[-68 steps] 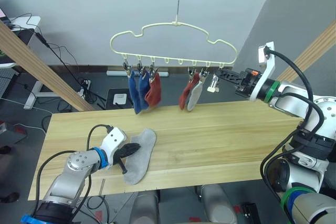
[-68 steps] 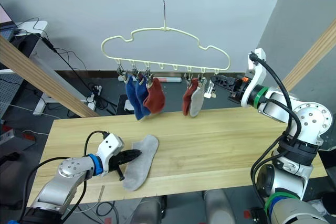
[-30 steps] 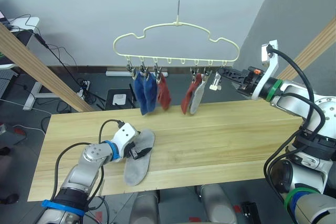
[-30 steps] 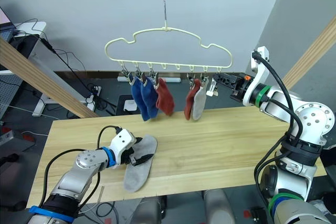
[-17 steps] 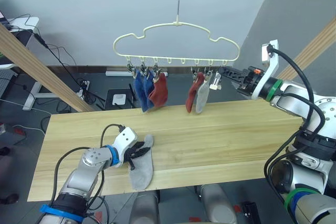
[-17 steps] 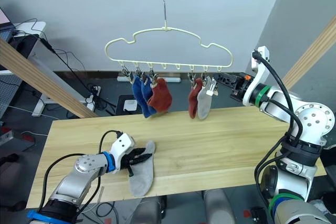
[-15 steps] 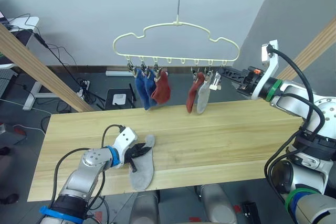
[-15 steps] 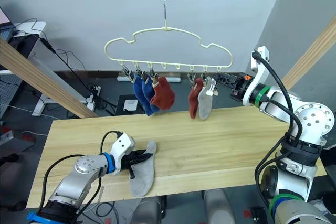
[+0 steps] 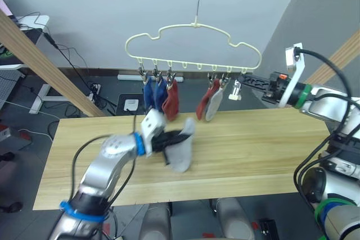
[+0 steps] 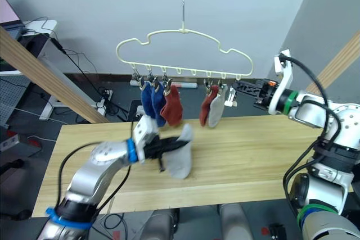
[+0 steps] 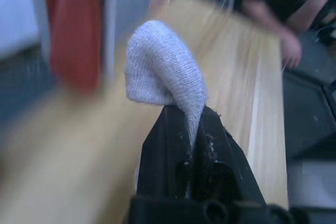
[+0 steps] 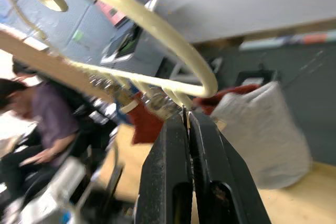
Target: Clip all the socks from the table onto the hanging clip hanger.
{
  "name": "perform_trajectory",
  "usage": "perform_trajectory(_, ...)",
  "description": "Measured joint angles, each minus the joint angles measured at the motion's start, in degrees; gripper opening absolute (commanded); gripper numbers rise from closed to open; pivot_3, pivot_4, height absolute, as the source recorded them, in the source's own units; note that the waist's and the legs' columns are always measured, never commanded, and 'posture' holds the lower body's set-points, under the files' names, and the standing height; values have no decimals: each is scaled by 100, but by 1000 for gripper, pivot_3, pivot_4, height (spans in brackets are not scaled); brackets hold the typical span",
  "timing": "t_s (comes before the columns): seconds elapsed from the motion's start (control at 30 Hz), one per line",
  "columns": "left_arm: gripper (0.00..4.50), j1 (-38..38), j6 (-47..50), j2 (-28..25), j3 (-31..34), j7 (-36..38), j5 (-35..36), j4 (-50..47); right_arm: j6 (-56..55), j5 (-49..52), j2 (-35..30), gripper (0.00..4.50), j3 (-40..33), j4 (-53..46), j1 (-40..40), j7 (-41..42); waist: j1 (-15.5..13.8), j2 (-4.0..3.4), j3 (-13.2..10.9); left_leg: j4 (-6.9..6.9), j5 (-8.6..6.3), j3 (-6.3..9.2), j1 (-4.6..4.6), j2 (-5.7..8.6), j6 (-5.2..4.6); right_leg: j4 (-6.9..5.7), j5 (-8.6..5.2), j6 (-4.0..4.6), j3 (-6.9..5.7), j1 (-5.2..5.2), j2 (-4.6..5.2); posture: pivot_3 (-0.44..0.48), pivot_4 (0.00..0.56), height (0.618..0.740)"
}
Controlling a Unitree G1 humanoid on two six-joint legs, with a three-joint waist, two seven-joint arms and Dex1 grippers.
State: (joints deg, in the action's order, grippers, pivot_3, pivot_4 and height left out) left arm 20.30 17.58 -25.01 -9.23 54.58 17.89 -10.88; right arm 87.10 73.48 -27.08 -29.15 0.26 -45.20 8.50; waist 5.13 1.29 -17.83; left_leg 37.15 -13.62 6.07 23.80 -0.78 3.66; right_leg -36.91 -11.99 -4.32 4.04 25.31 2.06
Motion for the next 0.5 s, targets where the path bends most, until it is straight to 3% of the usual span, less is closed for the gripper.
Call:
perform_trajectory(0.33, 34, 734, 430, 959, -342, -257, 148, 217, -116, 1069, 6, 0, 82, 118, 40, -790, 175, -1, 0, -6, 0, -7, 7, 0, -3, -5, 2, -3, 6, 13, 0, -192, 283, 740)
perform_trajectory(0.5, 34, 748, 518, 967, -395, -263, 213, 255, -386, 1625, -202, 0, 274, 118, 191, -1153, 191, -2, -1, -9, 1, -4, 3, 0, -5, -7, 1, -3, 5, 12, -2, -198, 290, 740)
